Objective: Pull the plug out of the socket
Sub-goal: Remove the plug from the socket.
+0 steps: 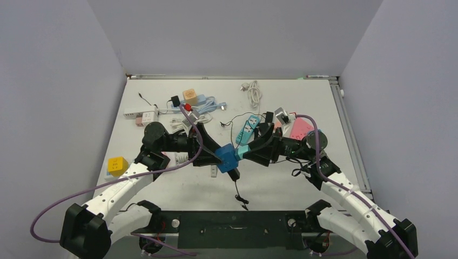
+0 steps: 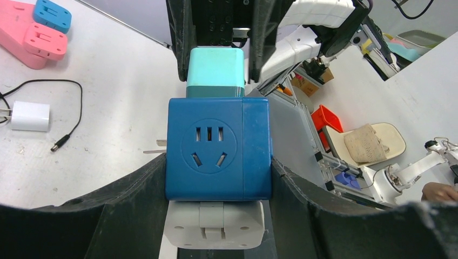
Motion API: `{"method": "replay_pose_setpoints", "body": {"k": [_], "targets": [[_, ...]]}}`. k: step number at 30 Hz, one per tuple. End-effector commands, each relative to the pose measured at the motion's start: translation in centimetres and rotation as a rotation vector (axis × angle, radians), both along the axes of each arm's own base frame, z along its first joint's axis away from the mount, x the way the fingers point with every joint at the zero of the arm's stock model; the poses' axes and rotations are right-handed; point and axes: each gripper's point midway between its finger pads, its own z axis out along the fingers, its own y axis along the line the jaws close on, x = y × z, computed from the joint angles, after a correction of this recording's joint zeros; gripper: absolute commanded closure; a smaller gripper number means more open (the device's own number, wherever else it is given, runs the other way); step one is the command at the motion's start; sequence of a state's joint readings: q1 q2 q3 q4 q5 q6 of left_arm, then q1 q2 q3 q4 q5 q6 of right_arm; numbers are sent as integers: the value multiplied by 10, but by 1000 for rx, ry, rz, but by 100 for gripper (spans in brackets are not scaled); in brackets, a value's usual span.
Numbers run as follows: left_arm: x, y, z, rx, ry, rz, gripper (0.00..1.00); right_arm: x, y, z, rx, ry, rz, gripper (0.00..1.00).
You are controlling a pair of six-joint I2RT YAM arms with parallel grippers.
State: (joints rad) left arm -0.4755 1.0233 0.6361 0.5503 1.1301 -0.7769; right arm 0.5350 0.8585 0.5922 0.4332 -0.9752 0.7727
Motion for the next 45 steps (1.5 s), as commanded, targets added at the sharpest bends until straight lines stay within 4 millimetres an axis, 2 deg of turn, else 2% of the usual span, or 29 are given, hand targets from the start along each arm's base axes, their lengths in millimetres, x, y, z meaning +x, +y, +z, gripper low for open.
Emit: {"method": "replay_pose_setpoints", "body": {"k": [1, 7, 10, 14, 20, 25, 29, 33, 45], "targets": [[3, -1, 28, -59, -107, 17, 100, -3, -1, 13, 34, -71, 11, 54], [1, -2, 28, -56, -105, 3, 100, -2, 0, 10, 23, -64, 17, 79], [-2, -5, 25, -46, -104, -19, 100, -2, 1, 7, 6, -65, 28, 88], [-4, -10, 18, -6, -105, -30, 100, -2, 4, 6, -25, -84, 46, 94], [-3, -12, 12, 28, -103, -26, 100, -2, 15, -5, -132, -92, 73, 95], [-1, -12, 13, 29, -106, -12, 100, -7, 23, -11, -149, -90, 87, 95], [15, -3, 19, 2, -126, 107, 100, -3, 21, -15, -152, -90, 44, 95], [28, 6, 26, -33, -123, 182, 100, -4, 16, -12, -119, -86, 5, 95], [40, 16, 33, -90, -106, 269, 100, -4, 7, -16, 38, 13, -93, 95]]}}
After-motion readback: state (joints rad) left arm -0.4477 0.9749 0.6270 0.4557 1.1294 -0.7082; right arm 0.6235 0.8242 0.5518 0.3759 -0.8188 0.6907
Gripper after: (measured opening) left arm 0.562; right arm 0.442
